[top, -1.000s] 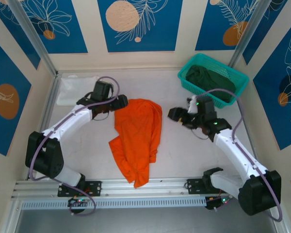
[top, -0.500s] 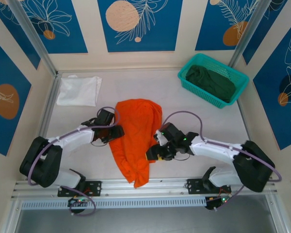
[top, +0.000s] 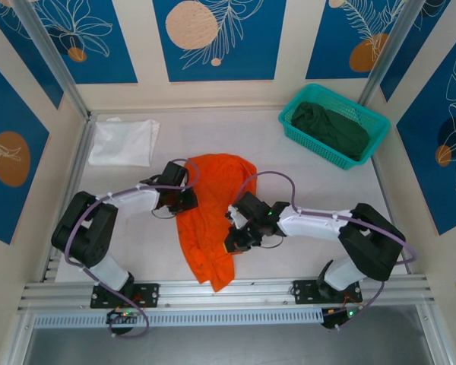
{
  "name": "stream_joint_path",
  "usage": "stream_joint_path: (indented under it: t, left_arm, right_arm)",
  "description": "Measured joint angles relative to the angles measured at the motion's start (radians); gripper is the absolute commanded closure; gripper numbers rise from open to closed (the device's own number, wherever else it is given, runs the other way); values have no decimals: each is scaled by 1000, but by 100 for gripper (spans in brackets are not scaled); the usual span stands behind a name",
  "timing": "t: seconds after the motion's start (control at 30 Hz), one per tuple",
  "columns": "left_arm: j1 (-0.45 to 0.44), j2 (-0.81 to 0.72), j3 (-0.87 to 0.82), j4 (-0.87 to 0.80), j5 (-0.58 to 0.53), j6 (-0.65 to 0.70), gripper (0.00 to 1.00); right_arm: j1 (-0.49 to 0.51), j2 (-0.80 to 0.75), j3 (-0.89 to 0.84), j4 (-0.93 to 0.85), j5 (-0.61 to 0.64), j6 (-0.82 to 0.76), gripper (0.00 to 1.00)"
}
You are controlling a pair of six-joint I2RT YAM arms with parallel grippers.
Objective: Fold and stack the t-shirts
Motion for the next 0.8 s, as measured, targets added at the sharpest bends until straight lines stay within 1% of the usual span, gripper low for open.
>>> stream_joint_path:
  t: [0.03, 0.07, 0.13, 0.23, 0.33, 0.5, 0.53, 0.6, 0.63, 0.7, 0.73, 0.77, 0.8]
  left_arm:
    - [0, -7, 11, -14, -10, 16, 49]
    - [0, -18, 22, -26, -21, 29, 40]
    - [0, -39, 45, -51, -37, 50, 32]
    - [0, -51, 76, -68, -56, 76, 31]
    - [0, -45, 84, -79, -62, 77, 36]
    - [1, 28, 110, -90, -85, 73, 40]
    - [1, 44, 115, -91, -90, 72, 43]
    - [1, 74, 125, -90, -97, 72, 55]
    - [1, 87, 131, -90, -100, 70, 63]
    - [1, 105, 139, -90, -101, 72, 82]
    - [1, 110, 144, -91, -103, 71, 94]
    - [1, 111, 150, -93, -104, 69, 100]
    - [1, 111, 156, -97, -108, 72, 100]
  right_arm:
    - [-10, -27, 0, -10, 3, -5, 95]
    - [-21, -51, 0, -19, 6, -11, 94]
    - [-42, -89, 0, -38, 17, -23, 92]
    - [-76, -99, 0, -60, 25, -40, 90]
    - [-103, -98, -4, -65, 24, -49, 88]
    - [-122, -98, -23, -64, 24, -56, 88]
    - [-124, -98, -27, -63, 24, -57, 88]
    - [-127, -98, -30, -64, 24, -57, 90]
    - [-128, -98, -31, -64, 23, -58, 91]
    - [-131, -99, -32, -64, 20, -63, 93]
    - [-133, -101, -33, -65, 19, -64, 94]
    - [-137, -108, -35, -69, 19, -64, 95]
    - [-139, -116, -35, -75, 19, -64, 96]
